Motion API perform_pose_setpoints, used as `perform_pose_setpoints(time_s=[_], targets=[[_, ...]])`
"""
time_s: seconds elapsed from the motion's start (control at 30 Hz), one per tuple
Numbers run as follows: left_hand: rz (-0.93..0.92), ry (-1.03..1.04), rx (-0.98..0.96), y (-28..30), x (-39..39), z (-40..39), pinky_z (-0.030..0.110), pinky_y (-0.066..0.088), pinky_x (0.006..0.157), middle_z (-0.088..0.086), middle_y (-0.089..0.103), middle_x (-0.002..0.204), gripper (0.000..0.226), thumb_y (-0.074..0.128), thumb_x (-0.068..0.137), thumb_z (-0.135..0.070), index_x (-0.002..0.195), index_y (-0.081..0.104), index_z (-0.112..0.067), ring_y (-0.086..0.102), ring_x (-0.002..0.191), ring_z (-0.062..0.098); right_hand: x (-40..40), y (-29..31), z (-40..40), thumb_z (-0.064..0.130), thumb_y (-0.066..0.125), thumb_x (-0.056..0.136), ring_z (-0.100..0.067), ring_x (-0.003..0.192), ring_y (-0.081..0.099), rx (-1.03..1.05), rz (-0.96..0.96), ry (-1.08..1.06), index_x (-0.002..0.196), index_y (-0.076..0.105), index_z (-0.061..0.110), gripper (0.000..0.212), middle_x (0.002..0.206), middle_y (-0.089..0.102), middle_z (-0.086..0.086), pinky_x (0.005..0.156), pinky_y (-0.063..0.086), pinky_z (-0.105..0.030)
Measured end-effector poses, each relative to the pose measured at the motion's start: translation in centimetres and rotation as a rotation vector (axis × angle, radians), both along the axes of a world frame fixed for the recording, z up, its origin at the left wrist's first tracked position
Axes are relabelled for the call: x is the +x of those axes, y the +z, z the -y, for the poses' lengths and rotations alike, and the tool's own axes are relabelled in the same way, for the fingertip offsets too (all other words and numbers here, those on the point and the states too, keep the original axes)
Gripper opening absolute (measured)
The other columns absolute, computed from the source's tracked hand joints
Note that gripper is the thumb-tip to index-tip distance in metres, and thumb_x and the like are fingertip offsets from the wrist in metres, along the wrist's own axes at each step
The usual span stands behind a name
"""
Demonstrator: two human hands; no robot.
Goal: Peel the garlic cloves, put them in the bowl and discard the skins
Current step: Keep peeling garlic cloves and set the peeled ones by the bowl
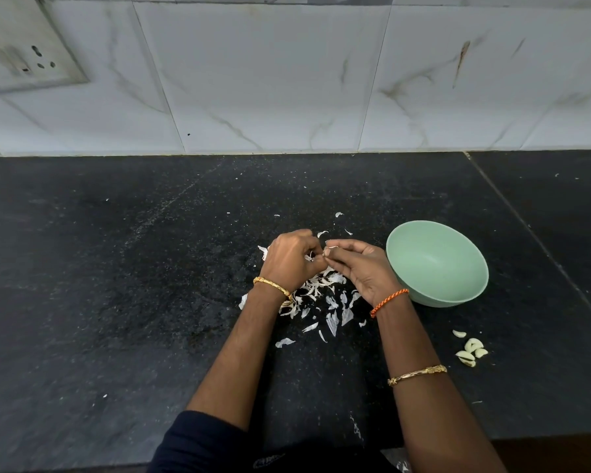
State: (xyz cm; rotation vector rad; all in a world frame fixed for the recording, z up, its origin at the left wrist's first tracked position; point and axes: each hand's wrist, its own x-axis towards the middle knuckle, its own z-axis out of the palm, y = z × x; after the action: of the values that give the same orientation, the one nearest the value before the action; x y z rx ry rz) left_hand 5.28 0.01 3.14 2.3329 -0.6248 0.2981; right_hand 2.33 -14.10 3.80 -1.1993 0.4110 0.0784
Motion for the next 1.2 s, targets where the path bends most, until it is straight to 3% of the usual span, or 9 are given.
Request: perform_pose_setpoints(time_s=[0.27,0.5,0.83,0.97,1.2], targets=[[-0.016,0.067,-0.041,-0.1,-0.2,0.1,0.015,0.026,0.048,-0.005,0.046,0.065,0.016,0.073,0.071,-0.013,0.064,0.059,-0.011,0.039,0.054,0.010,0.0,0.3,-0.3,-0.008,0.067,0.081,-0.017,0.078,0.071,0.103,-0.007,0.036,0.099,0.067,0.000,0.020,0.092,0.070,-0.016,0.076,0.059,-0.025],[0.018,0.121,0.014,-0.2,-0.6,0.0,0.013,0.023,0.048,-0.010,0.043,0.068,0.016,0.071,0.075,-0.019,0.069,0.058,-0.012,0.040,0.057,0.008,0.0,0.7,0.0,-0.008,0.069,0.080,-0.017,0.079,0.072,0.052,0.025,0.079,0.111,0.063,-0.001,0.033,0.088,0.071,-0.013,0.073,0.058,-0.023],[-0.046,0.110,-0.029,0.1,-0.2,-0.9,0.021,0.029,0.051,-0.013,0.041,0.065,0.016,0.070,0.076,-0.027,0.071,0.055,-0.022,0.040,0.057,0.000,0.1,1.1,0.7,-0.011,0.066,0.080,-0.020,0.086,0.072,0.011,0.033,0.203,0.119,0.059,0.006,0.043,0.096,0.072,-0.017,0.072,0.058,-0.024],[-0.042,0.142,-0.075,0.4,0.0,-1.2,0.019,0.025,0.050,-0.012,0.040,0.064,0.011,0.071,0.074,-0.021,0.072,0.060,-0.018,0.039,0.056,0.000,0.1,1.3,0.9,-0.014,0.063,0.081,-0.022,0.084,0.072,0.015,0.016,0.254,0.123,0.057,0.003,0.046,0.103,0.068,-0.023,0.069,0.058,-0.023],[-0.019,0.254,-0.233,1.4,0.8,-2.9,0.021,0.032,0.053,-0.006,0.049,0.069,0.015,0.066,0.074,-0.017,0.065,0.054,-0.020,0.042,0.057,0.004,-0.2,0.5,1.5,-0.011,0.063,0.081,-0.026,0.091,0.071,0.104,-0.016,0.283,0.119,0.059,0.000,0.039,0.104,0.071,-0.021,0.070,0.058,-0.024]])
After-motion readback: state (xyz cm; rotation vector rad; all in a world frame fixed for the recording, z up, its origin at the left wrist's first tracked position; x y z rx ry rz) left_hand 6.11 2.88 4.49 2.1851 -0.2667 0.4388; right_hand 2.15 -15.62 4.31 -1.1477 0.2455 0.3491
